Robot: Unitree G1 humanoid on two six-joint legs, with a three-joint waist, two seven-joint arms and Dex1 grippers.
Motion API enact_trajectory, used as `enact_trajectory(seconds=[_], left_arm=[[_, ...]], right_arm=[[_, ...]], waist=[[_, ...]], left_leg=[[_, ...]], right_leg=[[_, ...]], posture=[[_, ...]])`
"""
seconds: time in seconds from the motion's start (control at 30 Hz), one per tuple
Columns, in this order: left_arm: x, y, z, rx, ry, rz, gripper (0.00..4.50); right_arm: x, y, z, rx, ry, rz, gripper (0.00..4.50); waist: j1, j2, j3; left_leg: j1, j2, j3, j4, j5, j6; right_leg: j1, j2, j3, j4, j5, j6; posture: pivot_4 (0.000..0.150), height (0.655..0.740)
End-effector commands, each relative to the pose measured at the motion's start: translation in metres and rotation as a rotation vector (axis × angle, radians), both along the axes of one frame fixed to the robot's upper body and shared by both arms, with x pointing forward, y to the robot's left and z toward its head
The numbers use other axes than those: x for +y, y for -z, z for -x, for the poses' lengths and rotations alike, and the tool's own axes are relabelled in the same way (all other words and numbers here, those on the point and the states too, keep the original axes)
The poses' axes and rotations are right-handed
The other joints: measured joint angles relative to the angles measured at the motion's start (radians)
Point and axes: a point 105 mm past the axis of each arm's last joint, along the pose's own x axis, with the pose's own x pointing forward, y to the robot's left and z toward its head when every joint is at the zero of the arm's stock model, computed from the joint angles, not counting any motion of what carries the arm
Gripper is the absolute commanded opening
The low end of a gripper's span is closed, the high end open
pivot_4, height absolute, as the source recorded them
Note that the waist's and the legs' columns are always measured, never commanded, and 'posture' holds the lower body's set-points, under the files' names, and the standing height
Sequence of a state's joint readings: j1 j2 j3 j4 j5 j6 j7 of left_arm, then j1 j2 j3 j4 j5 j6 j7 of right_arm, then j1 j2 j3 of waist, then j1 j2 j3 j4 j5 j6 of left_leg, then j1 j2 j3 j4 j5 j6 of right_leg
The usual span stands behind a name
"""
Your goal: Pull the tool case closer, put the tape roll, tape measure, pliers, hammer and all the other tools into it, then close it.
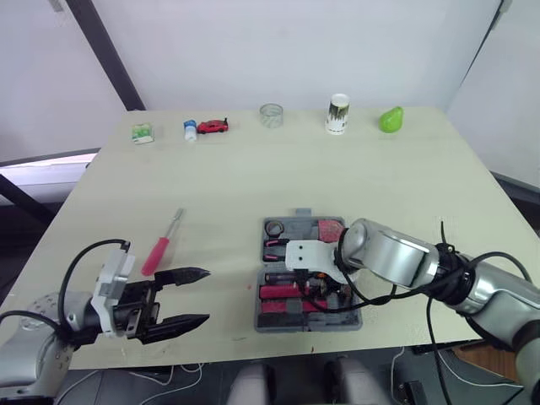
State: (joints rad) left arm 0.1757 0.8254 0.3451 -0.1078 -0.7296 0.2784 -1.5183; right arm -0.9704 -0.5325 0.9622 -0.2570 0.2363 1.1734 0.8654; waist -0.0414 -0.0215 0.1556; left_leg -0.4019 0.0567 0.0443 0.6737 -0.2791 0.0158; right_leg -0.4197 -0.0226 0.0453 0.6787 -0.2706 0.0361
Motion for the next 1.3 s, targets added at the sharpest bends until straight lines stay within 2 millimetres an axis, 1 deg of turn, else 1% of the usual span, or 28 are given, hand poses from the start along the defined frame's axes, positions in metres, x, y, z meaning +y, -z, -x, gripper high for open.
enact_trajectory(seconds=[0.03, 0.13, 0.17, 0.23, 0.27, 0.3, 0.33, 0.37, 0.4, 0.43, 0.47, 0.5, 0.53, 0.6, 0.67, 0.73, 0.87, 1.23, 1.3], left_arm=[[0.000, -0.009, 0.002, -0.033, 0.012, -0.008, 4.50], [-0.001, -0.009, 0.002, -0.034, 0.015, -0.006, 4.50], [-0.002, -0.009, 0.001, -0.035, 0.016, -0.005, 4.50], [-0.003, -0.010, 0.000, -0.038, 0.019, -0.001, 4.50], [-0.004, -0.010, -0.001, -0.040, 0.022, 0.003, 4.50], [-0.005, -0.010, -0.001, -0.041, 0.024, 0.006, 4.50], [-0.005, -0.010, -0.002, -0.041, 0.025, 0.008, 4.50], [-0.006, -0.010, -0.002, -0.042, 0.026, 0.010, 4.50], [-0.008, -0.010, -0.003, -0.043, 0.028, 0.013, 4.50], [-0.009, -0.010, -0.004, -0.045, 0.030, 0.017, 4.50], [-0.010, -0.011, -0.005, -0.047, 0.032, 0.019, 4.50], [-0.011, -0.011, -0.006, -0.048, 0.034, 0.021, 4.50], [-0.011, -0.011, -0.007, -0.049, 0.035, 0.025, 4.50], [-0.013, -0.011, -0.008, -0.051, 0.042, 0.030, 4.50], [-0.015, -0.011, -0.010, -0.052, 0.048, 0.034, 4.50], [-0.018, -0.012, -0.011, -0.051, 0.059, 0.036, 4.50], [-0.020, -0.013, -0.011, -0.045, 0.083, 0.024, 4.50], [-0.012, -0.007, -0.011, -0.030, 0.071, 0.009, 4.50], [-0.012, -0.006, -0.010, -0.028, 0.066, 0.010, 4.50]], right_arm=[[0.002, -0.010, -0.003, -0.017, 0.015, -0.052, 2.47], [0.002, -0.015, -0.004, 0.000, 0.041, -0.120, 2.47], [0.004, -0.021, -0.004, 0.009, 0.050, -0.187, 2.47], [0.004, -0.039, -0.008, -0.017, 0.057, -0.370, 2.47], [0.000, -0.046, -0.009, -0.040, 0.066, -0.483, 2.47], [-0.004, -0.052, -0.008, -0.043, 0.079, -0.598, 2.47], [-0.007, -0.055, -0.007, -0.045, 0.090, -0.671, 2.47], [-0.014, -0.053, -0.005, -0.050, 0.093, -0.714, 2.47], [-0.023, -0.047, -0.004, -0.067, 0.107, -0.728, 2.47], [-0.029, -0.045, -0.002, -0.087, 0.111, -0.772, 2.47], [-0.033, -0.045, 0.001, -0.069, 0.125, -0.829, 2.47], [-0.035, -0.044, 0.001, -0.067, 0.160, -0.872, 2.24], [-0.036, -0.040, 0.005, -0.043, 0.169, -0.908, 1.97], [-0.036, -0.029, 0.012, -0.019, 0.171, -0.919, 1.19], [-0.033, -0.017, 0.014, -0.024, 0.163, -0.918, 0.22], [-0.029, -0.003, 0.016, -0.030, 0.128, -0.877, 0.22], [-0.022, 0.009, 0.012, -0.037, 0.076, -0.847, 0.22], [-0.022, 0.035, 0.004, -0.019, 0.042, -0.773, 0.22], [-0.023, 0.048, 0.003, -0.002, 0.052, -0.732, 0.22]], waist=[[0.000, 0.000, 0.000], [0.001, 0.000, 0.000], [0.001, 0.000, 0.000], [0.002, -0.001, 0.000], [0.005, -0.001, -0.001], [0.007, -0.002, -0.001], [0.008, -0.002, -0.001], [0.007, -0.002, -0.001], [0.007, -0.002, -0.001], [0.009, -0.003, -0.001], [0.011, -0.003, -0.001], [0.010, -0.003, -0.001], [0.007, -0.003, 0.000], [0.001, -0.003, 0.000], [0.000, -0.003, 0.000], [0.001, -0.004, -0.001], [0.003, -0.003, 0.000], [0.004, -0.003, 0.000], [0.003, -0.003, 0.000]], left_leg=[[0.000, 0.000, 0.000, 0.000, 0.000, 0.000], [0.000, 0.000, 0.000, 0.000, 0.000, 0.000], [0.000, 0.000, 0.000, 0.000, 0.000, 0.000], [0.000, 0.000, 0.000, 0.000, 0.000, 0.000], [0.000, 0.000, -0.001, 0.000, 0.000, 0.000], [0.000, -0.001, -0.001, 0.000, 0.000, 0.000], [0.000, -0.001, -0.002, 0.000, 0.000, 0.000], [0.000, -0.001, -0.002, -0.001, 0.000, 0.000], [0.000, -0.001, -0.002, -0.001, 0.000, 0.000], [0.000, -0.001, -0.001, -0.001, 0.000, 0.000], [0.000, -0.002, -0.002, -0.001, 0.000, 0.000], [0.001, -0.002, -0.002, -0.001, 0.000, 0.000], [0.001, -0.002, -0.002, -0.001, 0.000, 0.000], [0.003, -0.001, -0.001, -0.001, 0.000, 0.000], [0.003, 0.000, -0.001, 0.000, 0.000, 0.000], [0.004, 0.000, 0.000, 0.000, 0.000, 0.000], [0.004, 0.000, 0.000, 0.000, 0.000, 0.000], [0.004, 0.000, 0.001, 0.001, 0.000, 0.000], [0.004, 0.000, 0.001, 0.001, 0.000, 0.000]], right_leg=[[0.000, 0.000, 0.000, 0.000, 0.000, 0.000], [0.000, -0.001, 0.000, 0.000, 0.000, 0.000], [0.000, -0.001, 0.000, 0.000, 0.000, 0.000], [0.001, -0.001, -0.001, 0.000, 0.000, 0.000], [0.001, -0.001, -0.001, 0.000, 0.000, 0.000], [0.001, -0.001, -0.001, -0.001, 0.000, 0.000], [0.002, -0.001, -0.002, -0.001, 0.000, 0.000], [0.002, -0.001, -0.002, -0.002, 0.000, 0.000], [0.003, 0.000, -0.002, -0.002, 0.000, 0.000], [0.002, 0.000, -0.001, -0.002, 0.000, 0.001], [0.003, 0.000, -0.002, -0.002, 0.000, 0.001], [0.004, 0.000, -0.002, -0.002, 0.000, 0.001], [0.004, 0.000, -0.002, -0.002, 0.000, 0.001], [0.004, 0.002, 0.000, -0.001, 0.000, 0.001], [0.004, 0.004, 0.002, -0.001, 0.000, 0.000], [0.004, 0.005, 0.003, 0.000, 0.000, 0.000], [0.004, 0.005, 0.003, 0.000, 0.000, 0.000], [0.004, 0.005, 0.003, 0.000, 0.000, 0.000], [0.004, 0.005, 0.003, 0.000, 0.000, 0.000]], posture=[[0.150, 0.7400], [0.150, 0.7400], [0.150, 0.7400], [0.150, 0.7400], [0.150, 0.7400], [0.150, 0.7400], [0.150, 0.7400], [0.150, 0.7400], [0.150, 0.7400], [0.150, 0.7400], [0.150, 0.7400], [0.150, 0.7400], [0.150, 0.7400], [0.150, 0.7400], [0.150, 0.7400], [0.150, 0.7400], [0.150, 0.7400], [0.150, 0.7400], [0.150, 0.7400]])
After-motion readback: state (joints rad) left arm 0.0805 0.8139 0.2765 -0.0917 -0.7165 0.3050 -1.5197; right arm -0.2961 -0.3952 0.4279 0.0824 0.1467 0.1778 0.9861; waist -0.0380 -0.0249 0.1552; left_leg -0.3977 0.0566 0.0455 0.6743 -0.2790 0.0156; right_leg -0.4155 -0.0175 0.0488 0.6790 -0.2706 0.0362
